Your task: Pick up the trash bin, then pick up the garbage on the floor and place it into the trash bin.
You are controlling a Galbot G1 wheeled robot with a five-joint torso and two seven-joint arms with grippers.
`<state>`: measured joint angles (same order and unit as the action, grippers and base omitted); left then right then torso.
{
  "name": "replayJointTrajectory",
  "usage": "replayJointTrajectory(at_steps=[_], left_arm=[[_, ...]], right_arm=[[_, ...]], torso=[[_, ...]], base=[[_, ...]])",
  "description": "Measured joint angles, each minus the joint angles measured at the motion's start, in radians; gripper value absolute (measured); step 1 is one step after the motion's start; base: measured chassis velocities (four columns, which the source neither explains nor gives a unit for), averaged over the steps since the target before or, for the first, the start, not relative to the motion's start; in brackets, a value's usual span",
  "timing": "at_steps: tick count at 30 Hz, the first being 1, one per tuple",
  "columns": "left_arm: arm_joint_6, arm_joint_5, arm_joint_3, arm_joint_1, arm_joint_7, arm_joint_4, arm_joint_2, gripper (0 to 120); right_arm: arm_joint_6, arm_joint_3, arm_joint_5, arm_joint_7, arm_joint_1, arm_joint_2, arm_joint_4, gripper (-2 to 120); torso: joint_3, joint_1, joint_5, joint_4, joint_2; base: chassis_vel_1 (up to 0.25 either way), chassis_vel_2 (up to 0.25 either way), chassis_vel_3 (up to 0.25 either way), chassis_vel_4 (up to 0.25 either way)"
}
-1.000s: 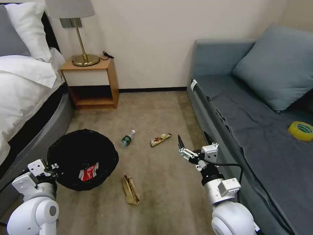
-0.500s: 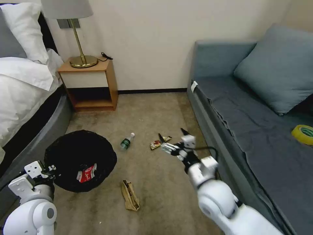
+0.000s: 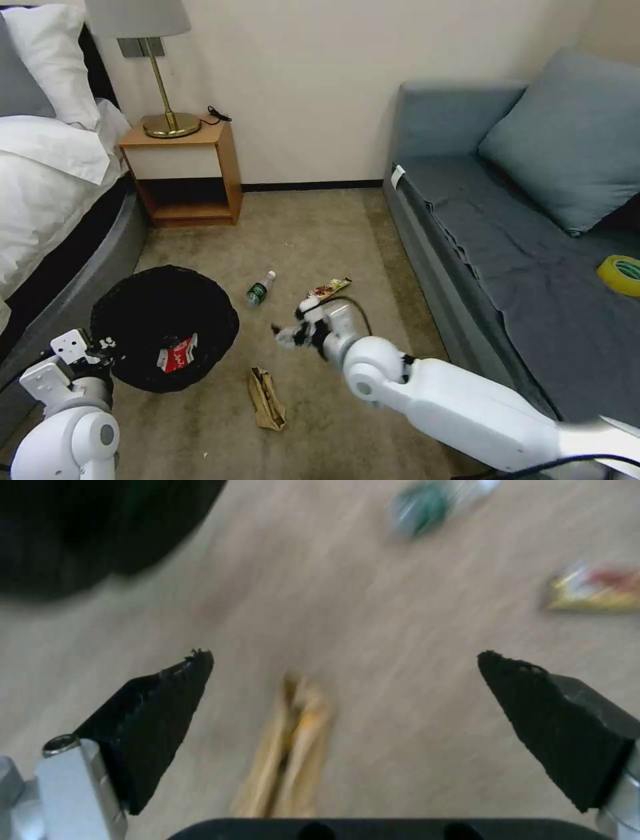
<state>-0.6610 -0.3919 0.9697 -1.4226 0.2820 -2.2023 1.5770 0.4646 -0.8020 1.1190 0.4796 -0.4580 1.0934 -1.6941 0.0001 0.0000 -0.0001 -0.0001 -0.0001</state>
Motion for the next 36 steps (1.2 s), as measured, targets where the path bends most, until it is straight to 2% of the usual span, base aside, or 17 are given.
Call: replayJointTrajectory(at_steps=[9, 16, 24, 30, 33, 36], left_arm=[[0.007, 0.012, -0.005, 0.012, -0.004, 0.031, 0.002, 3], [0.011, 0.019, -0.007, 0.017, -0.005, 0.044, 0.002, 3], [0.014, 0.023, -0.007, 0.023, -0.006, 0.056, 0.001, 3], [0.018, 0.03, -0.008, 0.024, -0.008, 0.061, 0.003, 3], [0.018, 0.032, -0.009, 0.024, -0.008, 0.061, 0.004, 3], [0.018, 0.033, -0.009, 0.024, -0.008, 0.061, 0.004, 3]], right_arm=[[0.044, -0.177, 0.034, -0.111, 0.085, 0.167, 0.241, 100], [-0.026, -0.268, -0.051, -0.187, 0.097, 0.232, 0.4, 100], [-0.054, -0.287, -0.091, -0.222, 0.068, 0.267, 0.518, 100], [-0.063, -0.289, -0.106, -0.23, 0.05, 0.266, 0.537, 99], [-0.07, -0.29, -0.117, -0.231, 0.036, 0.263, 0.539, 96], [-0.083, -0.289, -0.121, -0.237, 0.025, 0.261, 0.535, 83]], torso=[[0.0, 0.0, 0.0, 0.0003, 0.0], [0.0, 0.0, 0.0, 0.0002, 0.0], [0.0, 0.0, 0.0, 0.0001, 0.0], [0.0, 0.0, 0.0001, 0.0001, 0.0], [0.0, 0.0, 0.0001, 0.0001, 0.0], [0.0, 0.0, 0.0001, 0.0001, 0.0]], base=[[0.0, 0.0, 0.0, 0.0], [0.0, 0.0, 0.0, 0.0], [0.0, 0.0, 0.0, 0.0], [0.0, 0.0, 0.0, 0.0], [0.0, 0.0, 0.0, 0.0], [0.0, 0.0, 0.0, 0.0]])
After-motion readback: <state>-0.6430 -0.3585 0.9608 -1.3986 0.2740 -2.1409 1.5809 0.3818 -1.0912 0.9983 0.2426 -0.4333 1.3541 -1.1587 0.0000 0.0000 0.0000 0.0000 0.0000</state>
